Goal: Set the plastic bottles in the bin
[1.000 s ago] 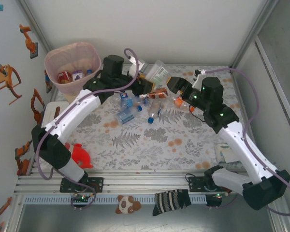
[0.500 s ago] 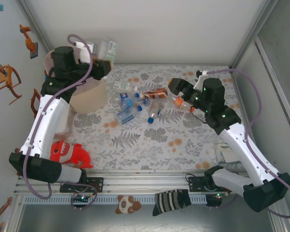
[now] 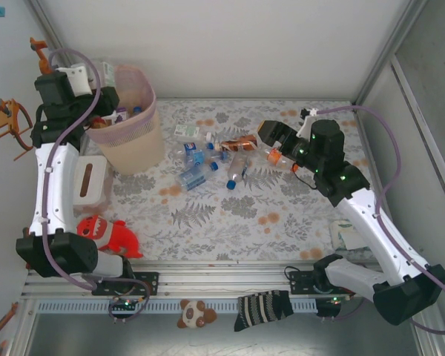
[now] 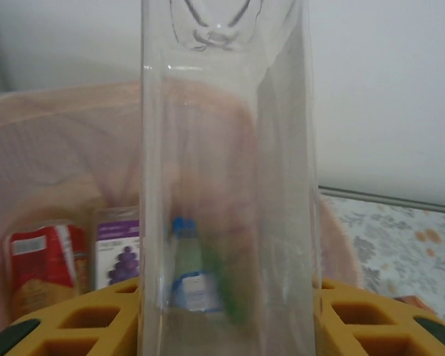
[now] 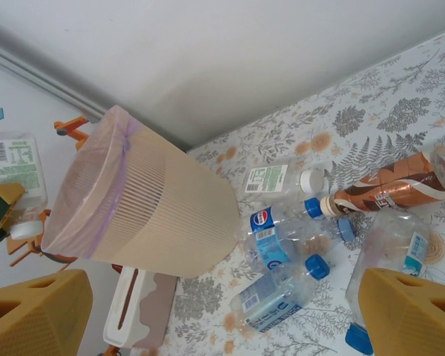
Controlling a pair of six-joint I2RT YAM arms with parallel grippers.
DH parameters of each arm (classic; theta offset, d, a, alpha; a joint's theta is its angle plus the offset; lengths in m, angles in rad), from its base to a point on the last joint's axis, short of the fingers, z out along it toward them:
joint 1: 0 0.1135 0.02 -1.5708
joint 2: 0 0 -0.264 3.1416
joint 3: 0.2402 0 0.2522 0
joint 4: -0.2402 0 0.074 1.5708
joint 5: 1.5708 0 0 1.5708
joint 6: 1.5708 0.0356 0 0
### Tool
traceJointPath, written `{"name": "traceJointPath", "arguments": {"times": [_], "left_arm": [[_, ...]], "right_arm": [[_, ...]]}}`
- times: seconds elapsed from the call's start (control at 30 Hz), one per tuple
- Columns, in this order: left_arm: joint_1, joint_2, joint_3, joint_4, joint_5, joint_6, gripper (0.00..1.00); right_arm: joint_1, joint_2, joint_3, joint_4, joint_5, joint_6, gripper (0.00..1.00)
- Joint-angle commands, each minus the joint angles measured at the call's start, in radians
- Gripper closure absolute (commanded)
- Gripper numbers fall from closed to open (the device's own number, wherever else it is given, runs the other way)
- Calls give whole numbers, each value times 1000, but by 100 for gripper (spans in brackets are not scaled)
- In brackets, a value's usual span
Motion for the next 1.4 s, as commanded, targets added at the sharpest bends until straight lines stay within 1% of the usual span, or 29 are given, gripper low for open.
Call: {"name": "traceJointPath", "arguments": {"times": [0.0, 0.17, 0.27, 0.3, 0.43, 0.53, 0.7, 0.8, 0.9, 0.97, 1.07, 1.13, 1.27, 1.37], "left_arm": [[22, 25, 28, -35, -56, 20, 51], [25, 67, 23, -41, -158, 33, 50], [27, 97, 23, -39, -213, 10, 50], [27, 106, 24, -41, -237, -9, 51], [27, 147, 49, -76, -272, -33, 54], [27, 165, 61, -95, -258, -38, 55], [25, 174, 71, -110, -186, -48, 55], [25, 166, 75, -113, -148, -55, 55], [24, 153, 76, -112, -100, -51, 55], [24, 151, 81, -121, -117, -61, 58], [24, 180, 105, -165, -185, -56, 66], [24, 224, 137, -219, -202, -32, 70], [22, 322, 219, -344, -220, -7, 81], [22, 373, 238, -375, -220, -10, 81]], "right_arm": [[3, 4, 13, 5, 16, -25, 9], [4, 9, 9, 9, 16, -25, 9], [3, 11, 6, 9, 16, -26, 9], [3, 12, 4, 9, 16, -27, 9], [1, 8, 1, 7, 18, -29, 9], [1, 7, -1, 4, 22, -33, 9], [1, 14, 2, -17, 44, -49, 9], [-6, 36, 28, -99, 93, -54, 10], [-23, 71, 53, -167, 92, -61, 11], [-35, 86, 55, -178, 73, -61, 11], [-37, 95, 53, -180, 66, -60, 12], [-38, 99, 54, -180, 65, -60, 12], [-39, 103, 57, -180, 66, -65, 13], [-39, 103, 57, -180, 68, -67, 13]]}}
